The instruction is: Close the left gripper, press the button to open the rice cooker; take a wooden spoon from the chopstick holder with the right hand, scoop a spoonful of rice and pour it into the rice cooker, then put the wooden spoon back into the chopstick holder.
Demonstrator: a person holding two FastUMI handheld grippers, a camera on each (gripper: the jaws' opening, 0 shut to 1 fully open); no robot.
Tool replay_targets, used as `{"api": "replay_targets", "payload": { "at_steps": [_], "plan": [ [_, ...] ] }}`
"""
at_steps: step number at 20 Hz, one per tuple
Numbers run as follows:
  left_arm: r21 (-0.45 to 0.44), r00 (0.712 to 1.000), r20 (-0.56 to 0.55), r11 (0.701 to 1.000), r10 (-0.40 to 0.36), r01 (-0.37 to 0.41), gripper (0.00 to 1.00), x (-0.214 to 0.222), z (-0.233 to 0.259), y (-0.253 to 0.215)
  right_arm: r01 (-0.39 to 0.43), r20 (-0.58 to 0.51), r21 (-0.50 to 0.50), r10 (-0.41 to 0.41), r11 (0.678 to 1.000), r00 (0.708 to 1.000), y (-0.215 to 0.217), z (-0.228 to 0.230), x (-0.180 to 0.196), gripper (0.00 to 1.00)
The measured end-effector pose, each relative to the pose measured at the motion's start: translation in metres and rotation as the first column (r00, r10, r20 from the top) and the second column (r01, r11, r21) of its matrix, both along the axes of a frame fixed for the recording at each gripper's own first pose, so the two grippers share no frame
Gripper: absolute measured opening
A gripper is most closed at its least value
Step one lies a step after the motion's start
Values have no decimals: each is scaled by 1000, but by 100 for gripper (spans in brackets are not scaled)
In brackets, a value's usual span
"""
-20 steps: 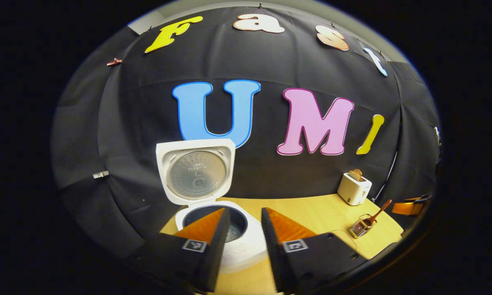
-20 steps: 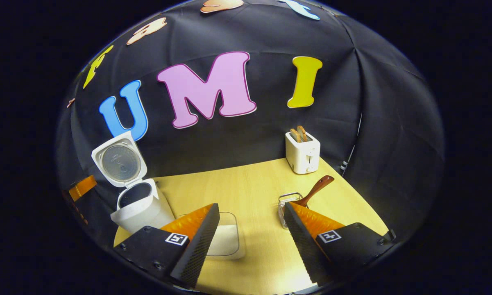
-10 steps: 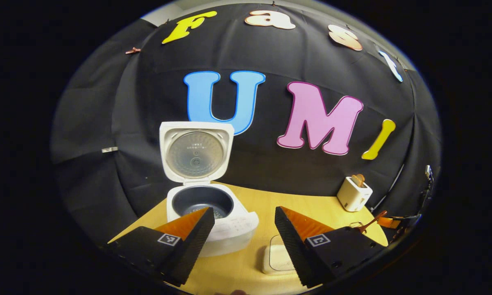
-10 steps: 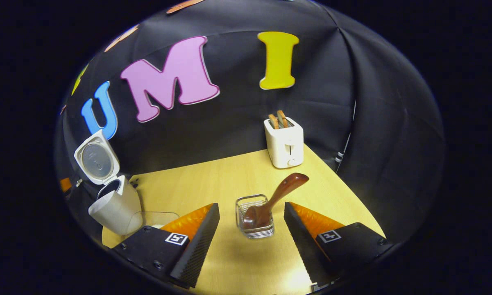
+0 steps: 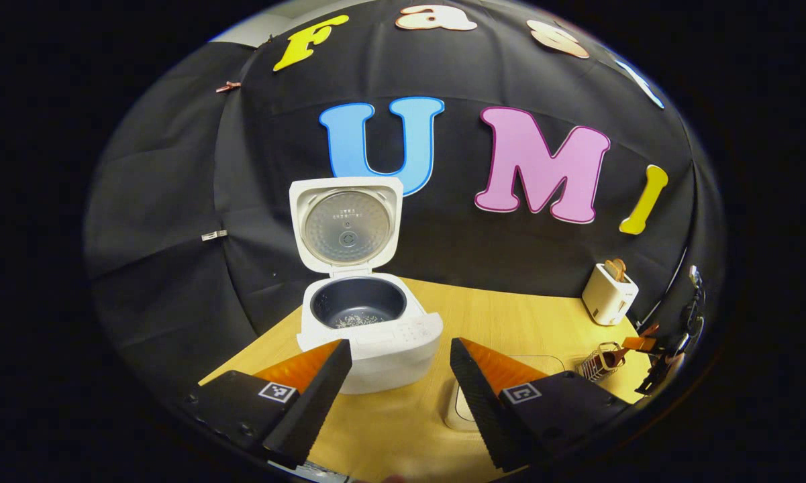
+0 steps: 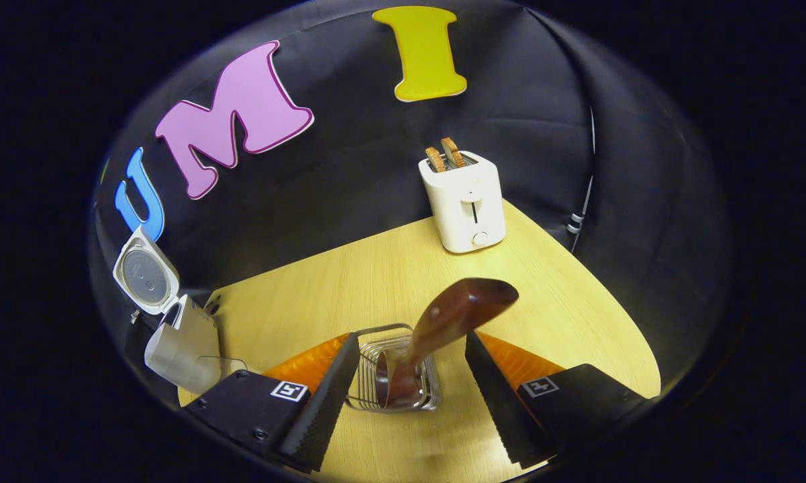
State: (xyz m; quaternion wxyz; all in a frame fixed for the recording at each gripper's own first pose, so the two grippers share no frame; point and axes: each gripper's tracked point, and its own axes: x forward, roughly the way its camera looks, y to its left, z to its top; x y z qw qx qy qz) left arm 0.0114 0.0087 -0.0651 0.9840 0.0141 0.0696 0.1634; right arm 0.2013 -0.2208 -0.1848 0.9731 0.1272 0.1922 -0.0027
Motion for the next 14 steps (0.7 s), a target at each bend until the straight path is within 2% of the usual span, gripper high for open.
{"api": "replay_targets", "payload": {
  "at_steps": [4,6,8,11,12,13,14],
  "plan": [
    [35,999,-46,999,-9,10,95,-1,-10,-11,6,2,31,-6,999,1000,-2,-7,25,99],
    [51,998,-60,998,-17,20,95,-3,-13,-16,16,17,63,-17,998,1000,-3,-6,38,95],
    [43,997,-73,998,-33,37,96,-1,-18,-26,24,25,77,-26,997,999,-5,-6,43,55],
    [29,995,-89,999,-43,46,95,1,-25,-33,9,16,73,-11,997,1000,1,-6,43,51],
    [18,994,-94,999,-49,50,95,2,-29,-35,12,15,72,-13,997,1000,1,-6,43,25],
    [-4,994,-99,999,-53,53,95,3,-32,-37,12,9,74,-13,997,1000,2,-5,42,14],
    [-28,993,-99,998,-58,56,95,4,-34,-38,5,5,84,-5,996,1000,5,-9,47,13]
  ]
}}
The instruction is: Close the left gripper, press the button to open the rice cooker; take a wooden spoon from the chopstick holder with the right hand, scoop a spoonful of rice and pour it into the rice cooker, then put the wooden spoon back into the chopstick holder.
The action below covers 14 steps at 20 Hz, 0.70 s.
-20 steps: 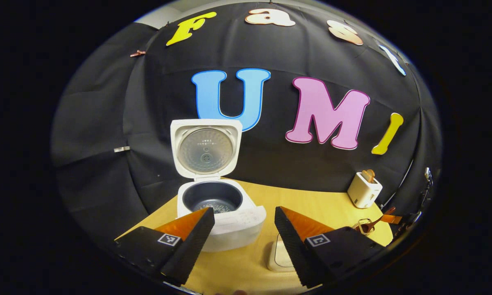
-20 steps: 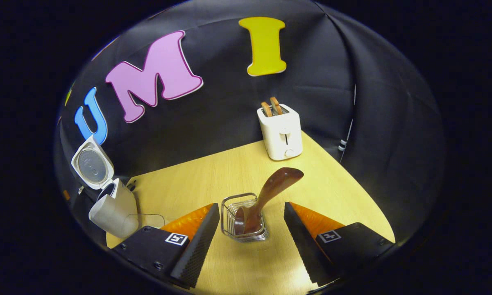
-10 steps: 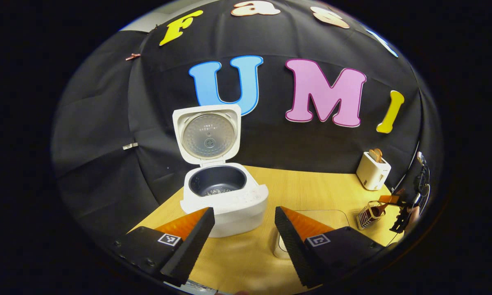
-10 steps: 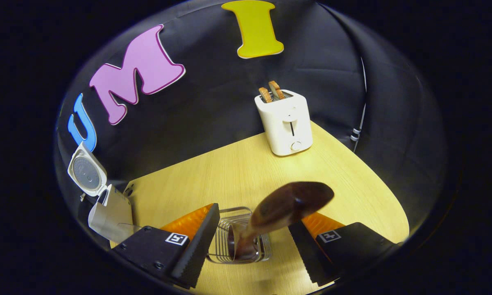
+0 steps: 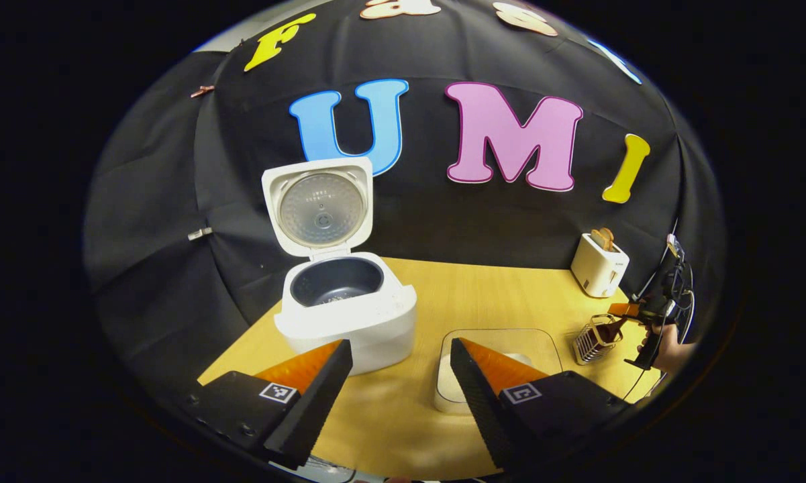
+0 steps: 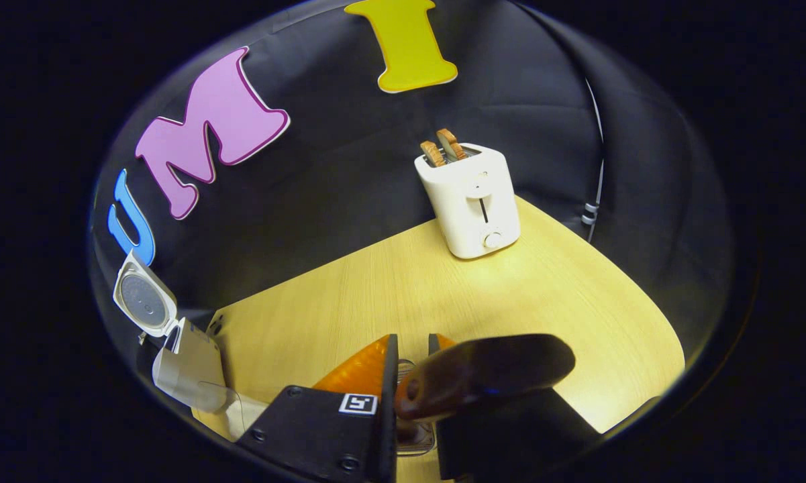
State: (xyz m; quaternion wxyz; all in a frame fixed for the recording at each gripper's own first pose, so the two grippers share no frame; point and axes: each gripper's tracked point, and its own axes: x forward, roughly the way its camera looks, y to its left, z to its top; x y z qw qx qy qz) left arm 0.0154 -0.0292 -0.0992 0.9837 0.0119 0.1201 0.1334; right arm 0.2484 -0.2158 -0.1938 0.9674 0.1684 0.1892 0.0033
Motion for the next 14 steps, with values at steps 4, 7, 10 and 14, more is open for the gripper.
{"api": "replay_targets", "payload": {
  "at_steps": [4,7,10,14],
  "plan": [
    [-39,1000,8,999,-1,1,95,1,1,5,2,11,-36,-1,999,1000,0,16,-12,12],
    [-32,1000,28,999,-15,16,95,-2,9,10,17,71,-103,-9,995,997,4,45,-15,12],
    [-26,998,50,999,-28,30,96,-5,13,18,34,108,-148,-18,988,994,5,71,-15,12],
    [-54,996,78,998,-40,44,96,-10,18,35,28,157,-141,-6,990,988,25,112,-30,12]
  ]
}}
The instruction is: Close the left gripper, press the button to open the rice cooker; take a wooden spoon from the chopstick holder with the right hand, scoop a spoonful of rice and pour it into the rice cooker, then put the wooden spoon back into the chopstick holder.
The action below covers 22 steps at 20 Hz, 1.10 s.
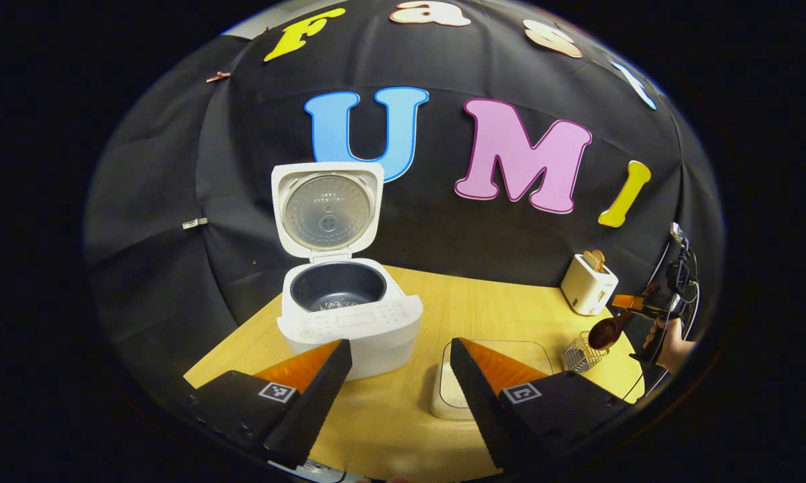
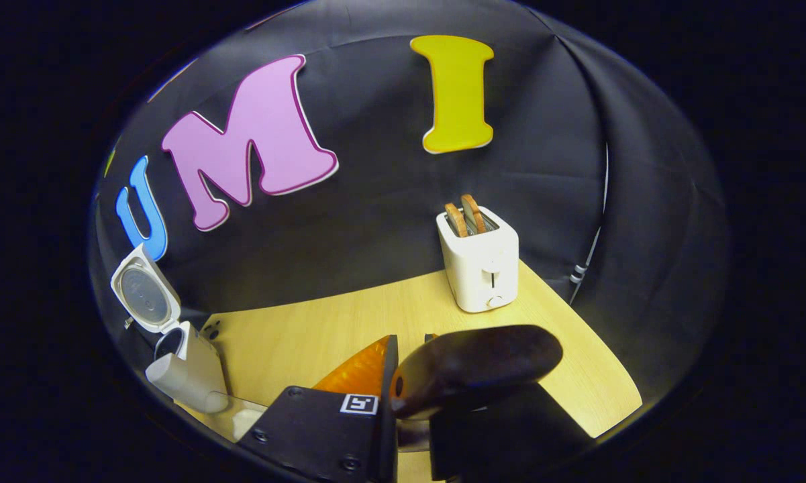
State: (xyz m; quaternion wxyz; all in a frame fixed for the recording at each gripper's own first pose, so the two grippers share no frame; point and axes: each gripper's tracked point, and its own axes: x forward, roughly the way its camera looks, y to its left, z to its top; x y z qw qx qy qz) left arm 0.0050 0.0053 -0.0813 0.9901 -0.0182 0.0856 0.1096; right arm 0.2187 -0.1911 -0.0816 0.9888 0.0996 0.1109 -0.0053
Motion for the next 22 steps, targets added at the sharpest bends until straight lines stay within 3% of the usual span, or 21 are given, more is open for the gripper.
{"api": "replay_targets", "payload": {
  "at_steps": [5,8,16,20,22],
  "plan": [
    [-30,998,48,998,-51,52,96,-9,21,17,-73,42,-20,74,997,996,58,34,-25,12],
    [-46,994,75,995,-84,88,96,-12,32,30,-104,35,-29,105,994,994,100,31,-39,12],
    [-150,990,46,978,-136,142,96,-18,32,75,-172,-40,-92,169,981,985,195,-35,-56,12],
    [-150,987,46,976,-152,157,92,-19,37,93,-181,-59,-163,174,970,983,218,-63,-62,12],
    [-144,987,42,977,-155,159,95,-20,34,102,-174,-85,-206,160,963,984,220,-82,-59,12]
  ]
}}
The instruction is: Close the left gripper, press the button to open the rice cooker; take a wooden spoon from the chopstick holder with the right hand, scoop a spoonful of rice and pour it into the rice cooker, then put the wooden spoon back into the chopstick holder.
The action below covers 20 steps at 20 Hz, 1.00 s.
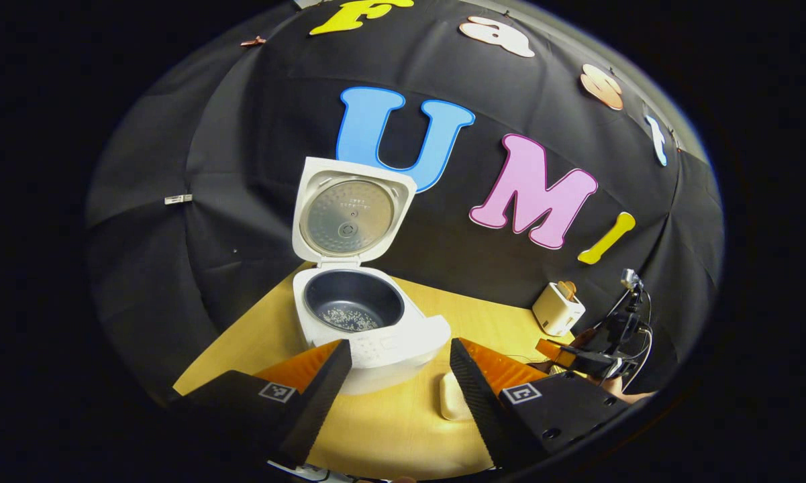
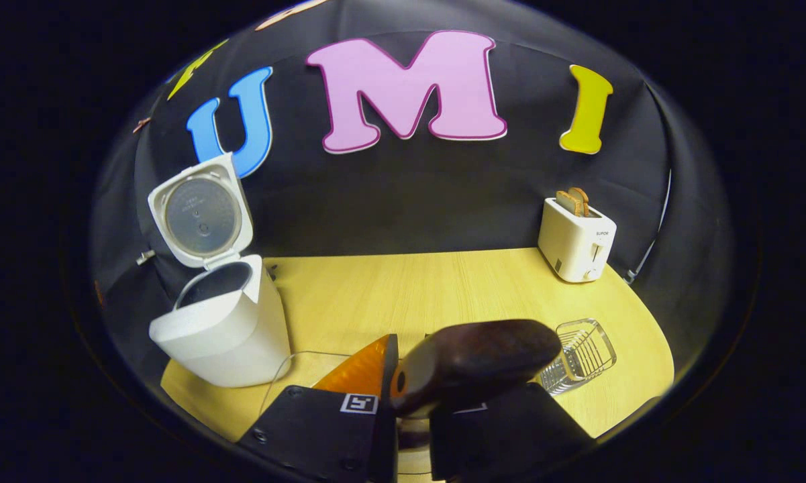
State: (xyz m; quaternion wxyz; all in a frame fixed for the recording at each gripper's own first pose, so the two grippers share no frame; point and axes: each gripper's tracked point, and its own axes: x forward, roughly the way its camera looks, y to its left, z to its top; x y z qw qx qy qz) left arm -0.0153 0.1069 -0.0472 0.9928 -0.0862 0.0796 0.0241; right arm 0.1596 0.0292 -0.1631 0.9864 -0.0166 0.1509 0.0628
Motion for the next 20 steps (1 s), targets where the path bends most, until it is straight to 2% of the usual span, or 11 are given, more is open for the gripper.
{"api": "replay_targets", "payload": {
  "at_steps": [4,6,10,11,12,13,14,16,17,18,20],
  "plan": [
    [-7,1000,-20,1000,6,-6,96,-6,-11,12,-9,-19,-134,6,991,1000,6,-29,3,12],
    [-18,1000,-27,1000,7,-8,96,-6,-16,16,-36,-53,-151,28,988,998,15,-45,-5,12],
    [-83,999,-26,996,23,-26,96,-2,-18,21,-49,-99,-110,38,993,994,39,-63,-16,12],
    [-93,999,-20,995,30,-32,96,0,-18,23,-53,-117,-84,43,995,992,47,-67,-20,12],
    [-98,999,-17,994,35,-37,92,0,-18,24,-55,-140,-48,48,997,989,55,-72,-23,13],
    [-104,999,-15,994,39,-41,92,0,-18,25,-53,-162,-7,51,999,985,62,-76,-24,13],
    [-109,999,-15,993,42,-44,96,-1,-19,28,-47,-178,30,52,998,983,69,-77,-24,13],
    [-117,999,-22,992,49,-52,96,-3,-21,31,-37,-211,93,56,995,976,79,-79,-25,13],
    [-118,998,-24,991,54,-56,92,-7,-22,33,-28,-225,122,55,992,973,80,-80,-25,13],
    [-119,998,-26,991,58,-61,96,-7,-24,34,-13,-239,148,49,989,970,81,-80,-26,12],
    [-120,997,-30,990,64,-67,95,-7,-24,36,18,-263,205,38,979,964,80,-81,-25,12]
  ]
}}
